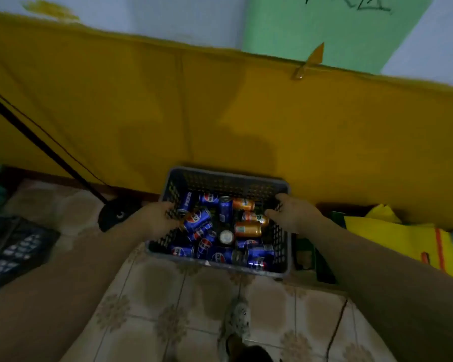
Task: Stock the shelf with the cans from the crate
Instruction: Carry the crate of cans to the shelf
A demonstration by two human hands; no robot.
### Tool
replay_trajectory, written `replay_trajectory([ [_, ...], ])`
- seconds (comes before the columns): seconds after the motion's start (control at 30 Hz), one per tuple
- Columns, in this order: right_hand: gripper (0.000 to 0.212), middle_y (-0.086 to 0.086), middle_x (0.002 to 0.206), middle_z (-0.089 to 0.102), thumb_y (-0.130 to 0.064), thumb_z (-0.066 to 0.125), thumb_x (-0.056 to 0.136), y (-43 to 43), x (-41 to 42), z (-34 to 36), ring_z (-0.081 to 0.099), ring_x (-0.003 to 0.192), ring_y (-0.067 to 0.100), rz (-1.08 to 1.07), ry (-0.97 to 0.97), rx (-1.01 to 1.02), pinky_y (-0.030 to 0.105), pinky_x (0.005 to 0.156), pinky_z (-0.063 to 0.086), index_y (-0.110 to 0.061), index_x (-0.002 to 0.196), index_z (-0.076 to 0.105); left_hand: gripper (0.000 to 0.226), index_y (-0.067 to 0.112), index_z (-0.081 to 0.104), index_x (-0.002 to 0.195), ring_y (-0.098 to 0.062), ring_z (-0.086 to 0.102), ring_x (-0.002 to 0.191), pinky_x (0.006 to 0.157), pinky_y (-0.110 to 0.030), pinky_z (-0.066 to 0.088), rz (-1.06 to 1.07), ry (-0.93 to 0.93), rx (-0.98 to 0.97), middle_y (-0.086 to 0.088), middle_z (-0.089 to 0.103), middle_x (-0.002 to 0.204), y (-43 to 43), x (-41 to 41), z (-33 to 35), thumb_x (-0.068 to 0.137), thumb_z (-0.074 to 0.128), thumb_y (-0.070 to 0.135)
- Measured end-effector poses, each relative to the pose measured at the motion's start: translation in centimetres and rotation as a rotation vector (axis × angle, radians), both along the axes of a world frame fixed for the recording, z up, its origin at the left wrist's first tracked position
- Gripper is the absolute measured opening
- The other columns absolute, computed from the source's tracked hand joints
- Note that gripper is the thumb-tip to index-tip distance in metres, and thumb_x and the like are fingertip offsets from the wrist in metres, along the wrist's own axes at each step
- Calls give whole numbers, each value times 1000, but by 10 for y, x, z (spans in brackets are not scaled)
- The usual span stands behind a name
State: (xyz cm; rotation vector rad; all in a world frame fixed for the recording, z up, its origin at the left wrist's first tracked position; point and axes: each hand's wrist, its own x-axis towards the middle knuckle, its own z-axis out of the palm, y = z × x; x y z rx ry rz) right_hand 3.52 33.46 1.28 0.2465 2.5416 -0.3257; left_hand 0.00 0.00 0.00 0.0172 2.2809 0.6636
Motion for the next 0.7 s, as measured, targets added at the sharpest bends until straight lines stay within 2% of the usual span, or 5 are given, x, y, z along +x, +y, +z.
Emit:
replay_trajectory([
  [0.1, 78, 10, 154, 30, -62, 42, 94, 27, -30, -39, 40, 133, 31, -45, -43, 11, 42, 106, 40, -15, 152, 21, 43, 19, 47, 133, -27, 55, 117, 98, -36, 47, 39, -2, -41, -1, 52, 132, 12, -24, -34, 94, 58, 32],
  [0.27, 73, 12, 156, 24, -56, 42, 96, 49, -68, -117, 35, 136, 35, -115, -97, 11, 42, 107, 39, -15, 152, 18, 36, 15, 48, 130, -32, 50, 120, 96, -38, 45, -25, 43, -208, -16, 42, 144, 18, -50, -102, 97, 53, 28],
  [0.47, 83, 10, 160, -9, -63, 48, 87, 62, -74, -212, 18, 141, 46, -339, -194, 56, 56, 106, 38, -34, 153, 6, 69, 27, 25, 150, -43, 37, 130, 101, -49, 43, 139, 86, -255, -13, 6, 159, -24, -75, -191, 91, 61, 35],
  [0.57, 84, 13, 157, 2, -52, 54, 90, 64, -67, -243, 25, 138, 46, -496, -138, -7, 53, 103, 42, -38, 152, -1, 76, 29, 17, 152, -39, 43, 121, 91, -47, 44, 218, 79, -200, -14, 9, 158, -41, -85, -218, 92, 62, 26],
  [0.7, 78, 20, 146, 27, -46, 56, 92, 63, -57, -260, 50, 114, 45, -637, -18, -30, 48, 88, 52, -44, 151, 6, 73, 26, 22, 151, -33, 57, 95, 73, -40, 49, 194, 58, -118, -17, 38, 144, -55, -81, -241, 91, 63, 19],
])
